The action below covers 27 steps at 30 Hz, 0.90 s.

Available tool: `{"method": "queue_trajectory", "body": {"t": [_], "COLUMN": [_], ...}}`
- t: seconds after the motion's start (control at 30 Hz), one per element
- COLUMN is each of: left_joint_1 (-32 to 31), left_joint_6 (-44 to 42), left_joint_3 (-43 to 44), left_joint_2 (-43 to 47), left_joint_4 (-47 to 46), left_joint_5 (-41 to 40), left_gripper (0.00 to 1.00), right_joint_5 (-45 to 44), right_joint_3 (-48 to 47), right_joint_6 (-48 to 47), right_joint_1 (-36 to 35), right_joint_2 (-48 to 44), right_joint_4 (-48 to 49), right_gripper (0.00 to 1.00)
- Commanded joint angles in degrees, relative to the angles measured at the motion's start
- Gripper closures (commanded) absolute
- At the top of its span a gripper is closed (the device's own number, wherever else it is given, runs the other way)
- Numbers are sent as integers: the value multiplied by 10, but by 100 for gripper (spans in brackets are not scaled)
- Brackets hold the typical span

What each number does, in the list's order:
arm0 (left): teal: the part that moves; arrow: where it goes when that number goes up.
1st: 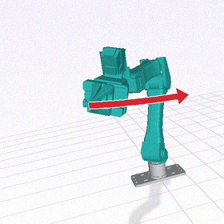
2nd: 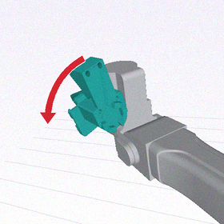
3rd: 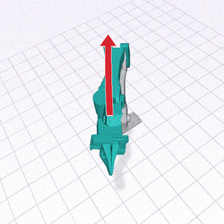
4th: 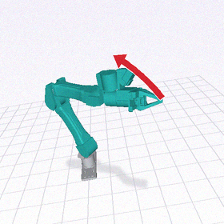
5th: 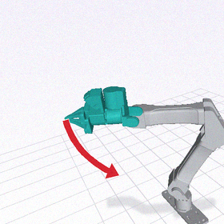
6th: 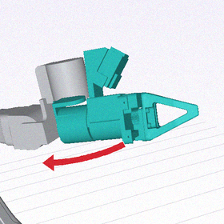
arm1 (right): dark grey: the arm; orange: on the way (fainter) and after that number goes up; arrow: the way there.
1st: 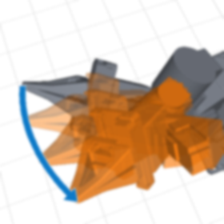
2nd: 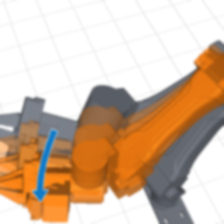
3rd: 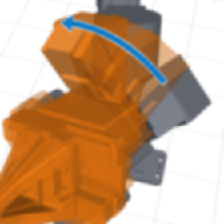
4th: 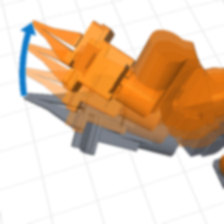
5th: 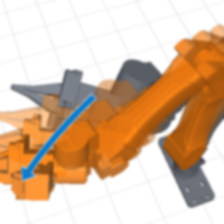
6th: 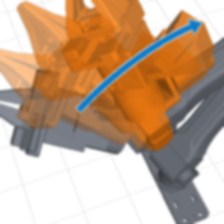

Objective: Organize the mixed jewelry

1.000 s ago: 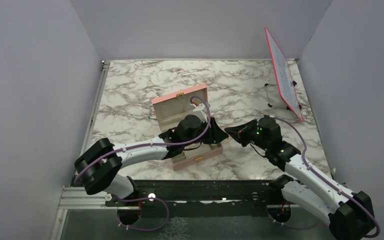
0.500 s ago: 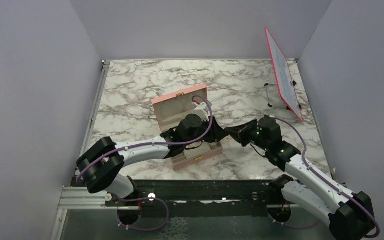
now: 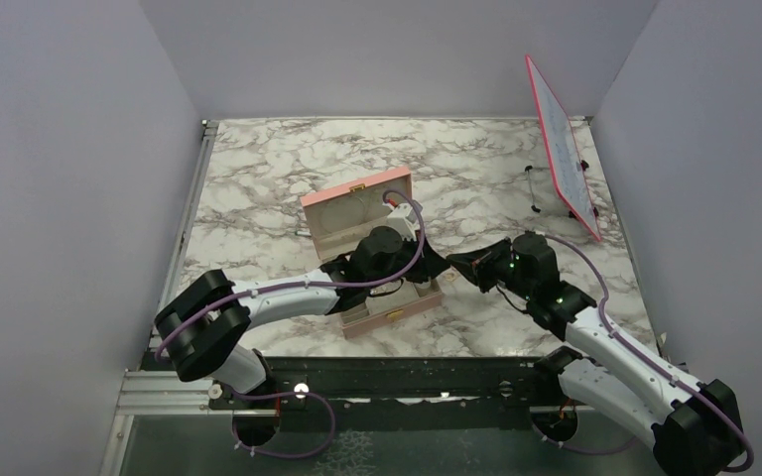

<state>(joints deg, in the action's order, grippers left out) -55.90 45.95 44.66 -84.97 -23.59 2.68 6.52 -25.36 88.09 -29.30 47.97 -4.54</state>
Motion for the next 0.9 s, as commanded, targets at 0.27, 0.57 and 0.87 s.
{"method": "queue_trajectory", "body": {"t": [0.27, 0.57, 0.87], "left_joint_1": [-2, -3, -5], "left_joint_6": [-7, -19, -30], "left_joint_3": [8, 24, 65], "left_joint_2": [-7, -6, -27], "left_joint_4": [-22, 51, 107], "left_joint_5": [-23, -16, -10], "left_gripper": [99, 89, 81], "right_joint_5": [-60, -171, -65], "right_joint_3": [-9, -54, -83], "right_joint_6": [-65, -274, -479], "right_joint_1": [0, 0, 0], "right_joint_2": [-3, -8, 98], "right_joint_4": [-54, -205, -226], "right_gripper": [93, 62, 53]}}
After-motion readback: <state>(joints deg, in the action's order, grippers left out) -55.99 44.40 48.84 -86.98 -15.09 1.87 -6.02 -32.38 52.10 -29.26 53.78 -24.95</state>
